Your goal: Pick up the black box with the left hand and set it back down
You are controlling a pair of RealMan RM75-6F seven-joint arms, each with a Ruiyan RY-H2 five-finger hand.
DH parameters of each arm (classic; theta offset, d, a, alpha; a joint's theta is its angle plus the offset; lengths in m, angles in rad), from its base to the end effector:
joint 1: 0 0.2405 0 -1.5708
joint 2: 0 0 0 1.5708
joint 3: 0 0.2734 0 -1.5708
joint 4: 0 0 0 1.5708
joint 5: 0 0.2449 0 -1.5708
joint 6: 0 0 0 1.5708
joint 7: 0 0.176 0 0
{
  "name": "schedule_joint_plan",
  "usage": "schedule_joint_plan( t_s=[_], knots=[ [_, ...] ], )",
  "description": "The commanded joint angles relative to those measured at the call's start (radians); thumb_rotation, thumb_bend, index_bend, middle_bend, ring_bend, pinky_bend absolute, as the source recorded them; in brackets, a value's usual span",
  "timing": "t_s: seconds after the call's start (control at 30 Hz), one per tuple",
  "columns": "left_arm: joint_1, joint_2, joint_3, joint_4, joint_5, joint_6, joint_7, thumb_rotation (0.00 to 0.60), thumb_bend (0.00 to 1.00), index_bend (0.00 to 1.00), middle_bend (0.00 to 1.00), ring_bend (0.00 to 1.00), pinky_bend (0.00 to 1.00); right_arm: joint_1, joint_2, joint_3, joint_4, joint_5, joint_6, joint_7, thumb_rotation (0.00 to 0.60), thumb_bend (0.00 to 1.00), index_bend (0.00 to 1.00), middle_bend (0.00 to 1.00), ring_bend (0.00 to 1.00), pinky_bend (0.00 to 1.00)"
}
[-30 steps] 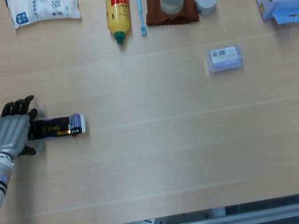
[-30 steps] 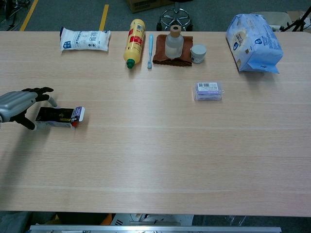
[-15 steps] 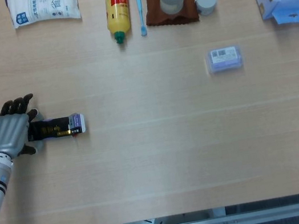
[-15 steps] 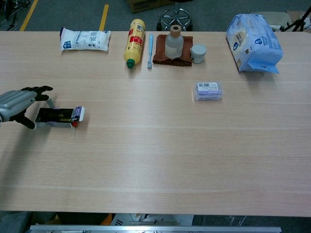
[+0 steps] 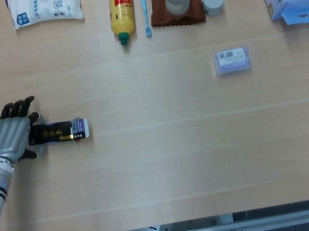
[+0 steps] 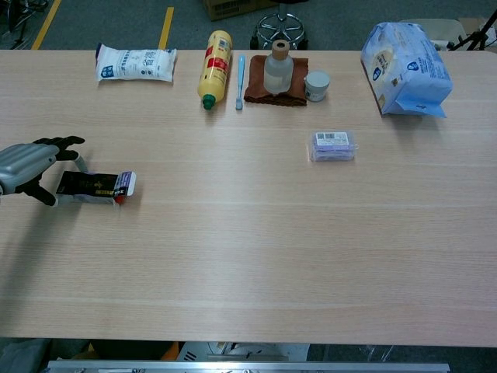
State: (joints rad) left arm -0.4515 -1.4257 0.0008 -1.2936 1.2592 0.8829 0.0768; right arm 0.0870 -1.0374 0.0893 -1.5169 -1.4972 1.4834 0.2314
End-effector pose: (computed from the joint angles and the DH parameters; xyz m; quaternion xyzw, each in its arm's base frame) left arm -0.3528 0.3146 -0.0283 -0.7212 -0.4703 -0.2232 0.4570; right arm -0.3633 -0.2297 0.1843 0.5704 -0.3903 0.4216 0.5869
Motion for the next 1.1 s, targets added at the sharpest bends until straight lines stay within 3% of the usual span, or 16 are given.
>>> schedule_joint_plan(
  t_s=[0.03,0.4,0.77,1.1],
  knots=[
    [0.0,0.0,0.0,0.001,0.002,0.001,0.0,0.6,0.28,0.53,0.0,0.0,0.04,0.0,0.0,0.0,0.0,0.0,0.0,0.001,0.6,0.32,0.32,0.26,0.19,0.29],
    [0.003,0.011,0.007,-0.017,0.021,0.028,0.038,0.6,0.28,0.53,0.0,0.0,0.04,-0.003,0.002,0.001,0.0,-0.001,0.006,0.003,0.6,0.32,0.32,0.26,0.19,0.29],
    [0.01,0.084,0.026,-0.16,0.092,0.151,0.27,0.6,0.28,0.53,0.0,0.0,0.04,-0.004,0.001,0.0,0.0,-0.003,0.007,0.004,0.6,0.32,0.32,0.26,0.19,0.29],
    [0.021,0.096,0.036,-0.195,0.162,0.257,0.484,0.6,0.28,0.54,0.0,0.0,0.04,-0.006,0.002,0.001,-0.003,-0.005,0.012,0.002,0.6,0.32,0.32,0.26,0.19,0.29]
  ],
)
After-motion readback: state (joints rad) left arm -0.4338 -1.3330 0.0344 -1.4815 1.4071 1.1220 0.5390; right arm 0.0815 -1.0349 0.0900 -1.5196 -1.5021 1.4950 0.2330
